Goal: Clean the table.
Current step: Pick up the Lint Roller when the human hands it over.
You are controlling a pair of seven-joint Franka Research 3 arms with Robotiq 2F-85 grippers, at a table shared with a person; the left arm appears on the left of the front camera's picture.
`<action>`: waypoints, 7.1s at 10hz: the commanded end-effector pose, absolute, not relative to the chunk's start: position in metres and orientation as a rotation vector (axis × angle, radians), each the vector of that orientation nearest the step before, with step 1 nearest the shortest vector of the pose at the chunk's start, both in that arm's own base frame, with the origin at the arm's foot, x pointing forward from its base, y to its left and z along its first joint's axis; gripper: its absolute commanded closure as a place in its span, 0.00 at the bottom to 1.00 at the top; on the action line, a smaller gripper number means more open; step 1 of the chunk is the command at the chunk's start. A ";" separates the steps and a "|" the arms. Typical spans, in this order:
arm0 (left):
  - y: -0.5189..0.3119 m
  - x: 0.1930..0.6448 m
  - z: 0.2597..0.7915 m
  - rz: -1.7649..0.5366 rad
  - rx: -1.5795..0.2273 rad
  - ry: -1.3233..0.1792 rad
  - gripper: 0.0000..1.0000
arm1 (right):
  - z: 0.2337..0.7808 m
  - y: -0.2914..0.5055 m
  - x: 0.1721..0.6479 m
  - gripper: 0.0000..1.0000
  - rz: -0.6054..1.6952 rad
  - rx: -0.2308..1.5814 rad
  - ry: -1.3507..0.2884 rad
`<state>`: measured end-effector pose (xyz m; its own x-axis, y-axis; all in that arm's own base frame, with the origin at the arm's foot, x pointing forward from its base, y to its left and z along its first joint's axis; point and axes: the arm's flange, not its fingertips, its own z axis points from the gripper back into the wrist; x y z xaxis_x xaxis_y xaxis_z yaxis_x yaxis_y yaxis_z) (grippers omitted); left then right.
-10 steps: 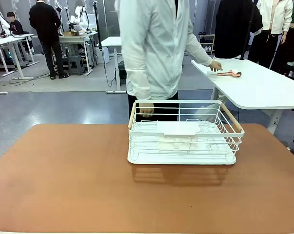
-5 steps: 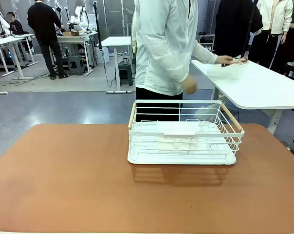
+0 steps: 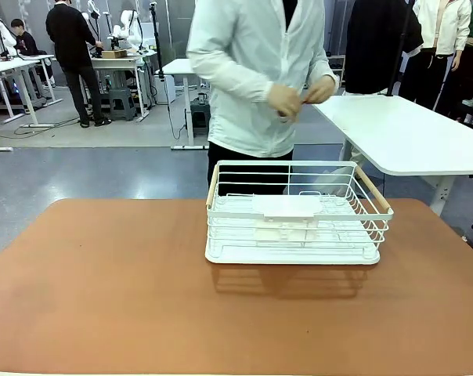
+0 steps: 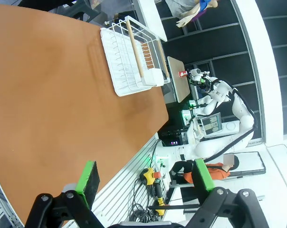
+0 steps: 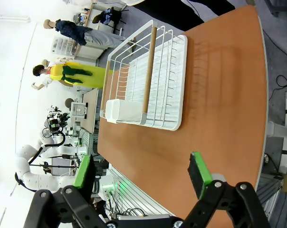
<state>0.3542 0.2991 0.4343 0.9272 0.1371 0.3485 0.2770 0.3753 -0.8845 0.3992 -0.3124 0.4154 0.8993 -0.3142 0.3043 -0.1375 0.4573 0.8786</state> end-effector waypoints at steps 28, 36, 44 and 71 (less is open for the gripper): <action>0.249 0.333 0.500 0.225 -1.123 -0.208 0.00 | 0.417 -0.312 0.399 0.00 -0.119 1.095 -0.455; 0.115 0.360 0.523 0.621 -0.972 -0.272 0.00 | 0.417 -0.312 0.399 0.00 -0.119 1.095 -0.455; 0.063 0.389 0.506 0.639 -0.936 -0.329 0.00 | 0.417 -0.312 0.399 0.00 -0.119 1.095 -0.455; 0.058 0.402 0.487 0.649 -0.935 -0.293 1.00 | 0.417 -0.312 0.399 0.00 -0.119 1.095 -0.455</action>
<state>0.4020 0.0568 0.4869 0.7766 0.6287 -0.0412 -0.3866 0.4238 -0.8191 0.3997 -0.3128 0.4142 0.8999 -0.3144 0.3021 -0.1354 0.4569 0.8791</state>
